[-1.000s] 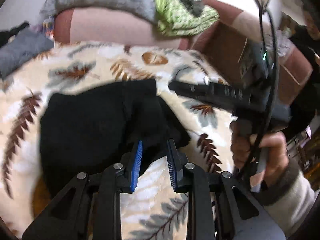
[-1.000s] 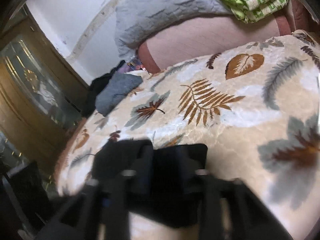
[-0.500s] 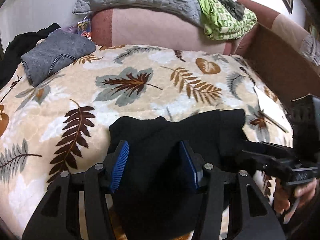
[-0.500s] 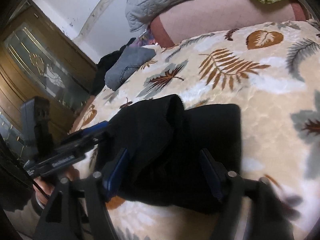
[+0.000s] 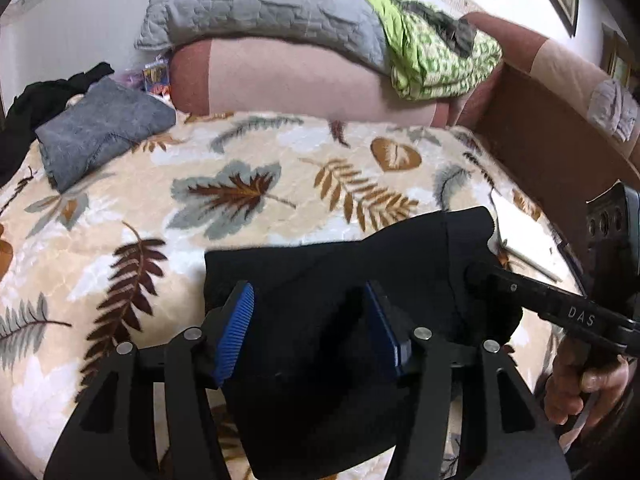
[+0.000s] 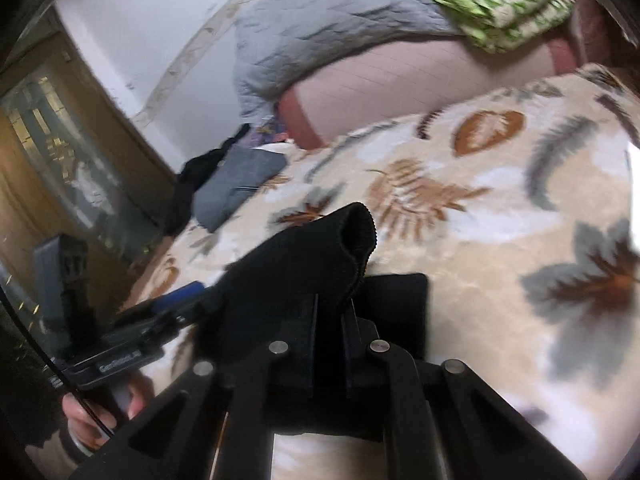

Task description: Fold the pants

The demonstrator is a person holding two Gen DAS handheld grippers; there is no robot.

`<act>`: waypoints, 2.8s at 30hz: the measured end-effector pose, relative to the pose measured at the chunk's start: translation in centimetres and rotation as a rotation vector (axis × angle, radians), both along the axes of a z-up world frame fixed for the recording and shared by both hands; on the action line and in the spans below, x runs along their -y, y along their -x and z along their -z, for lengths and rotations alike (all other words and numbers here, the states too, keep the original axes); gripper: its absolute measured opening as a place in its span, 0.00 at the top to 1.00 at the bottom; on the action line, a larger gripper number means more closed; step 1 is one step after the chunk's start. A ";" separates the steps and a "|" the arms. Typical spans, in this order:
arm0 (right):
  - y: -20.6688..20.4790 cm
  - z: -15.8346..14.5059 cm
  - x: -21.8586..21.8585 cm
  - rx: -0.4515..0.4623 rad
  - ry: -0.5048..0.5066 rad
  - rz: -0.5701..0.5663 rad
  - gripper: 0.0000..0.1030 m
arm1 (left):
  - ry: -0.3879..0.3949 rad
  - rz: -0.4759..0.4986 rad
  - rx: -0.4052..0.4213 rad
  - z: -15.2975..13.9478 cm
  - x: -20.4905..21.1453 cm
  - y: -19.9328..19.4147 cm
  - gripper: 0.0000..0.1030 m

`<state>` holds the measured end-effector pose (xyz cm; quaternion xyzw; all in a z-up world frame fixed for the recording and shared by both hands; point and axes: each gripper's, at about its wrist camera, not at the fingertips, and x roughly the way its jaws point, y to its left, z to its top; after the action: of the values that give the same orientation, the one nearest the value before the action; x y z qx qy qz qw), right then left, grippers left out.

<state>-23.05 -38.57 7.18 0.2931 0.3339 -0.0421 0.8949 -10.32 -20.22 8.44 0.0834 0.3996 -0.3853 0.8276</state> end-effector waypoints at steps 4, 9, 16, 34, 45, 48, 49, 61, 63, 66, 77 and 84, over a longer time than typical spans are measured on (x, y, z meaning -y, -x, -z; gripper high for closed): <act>-0.7 2.1 0.3 -0.059 -0.008 0.002 0.92 | -0.044 -0.019 -0.017 2.1 0.6 0.1 0.46; -0.4 1.1 0.2 -0.074 0.092 0.037 0.74 | -0.055 -0.024 -0.005 2.3 0.6 0.2 0.46; 0.5 -1.7 0.2 -0.002 0.097 0.028 0.74 | -0.049 -0.047 0.011 0.9 0.4 -0.4 0.41; -6.0 2.0 -1.1 -0.136 0.098 -0.031 0.77 | -0.101 -0.078 0.012 2.7 2.0 -2.5 0.32; -4.6 2.1 -0.4 -0.129 0.012 -0.020 0.76 | -0.098 -0.093 -0.001 3.7 2.4 -2.9 0.22; -2.6 0.8 -1.4 -0.117 0.056 -0.045 0.64 | -0.089 -0.095 -0.006 2.9 1.5 -2.2 0.22; -2.0 0.6 -1.7 -0.113 0.067 -0.052 0.60 | -0.081 -0.089 -0.005 2.6 1.1 -1.8 0.22; 2.5 1.9 -3.9 -0.129 0.225 -0.038 0.58 | -0.105 -0.099 0.030 4.1 -0.3 1.6 0.22; 2.9 1.9 -3.4 -0.099 0.195 -0.026 0.58 | -0.094 -0.115 0.013 4.0 -0.5 1.5 0.22; 3.6 1.3 -3.0 -0.057 0.195 -0.002 0.57 | -0.108 -0.129 -0.001 3.4 -0.9 1.8 0.22; 2.8 2.5 -3.7 -0.186 0.198 -0.044 0.46 | -0.120 -0.170 -0.002 2.7 -1.9 3.1 0.22; 5.3 -1.8 -4.6 -0.071 0.240 0.003 0.41 | -0.119 -0.187 -0.012 1.8 -1.7 3.7 0.22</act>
<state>-28.37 -33.92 8.97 0.1826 0.3576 -0.0933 0.9111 -14.06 -18.49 6.63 0.0921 0.4328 -0.2825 0.8511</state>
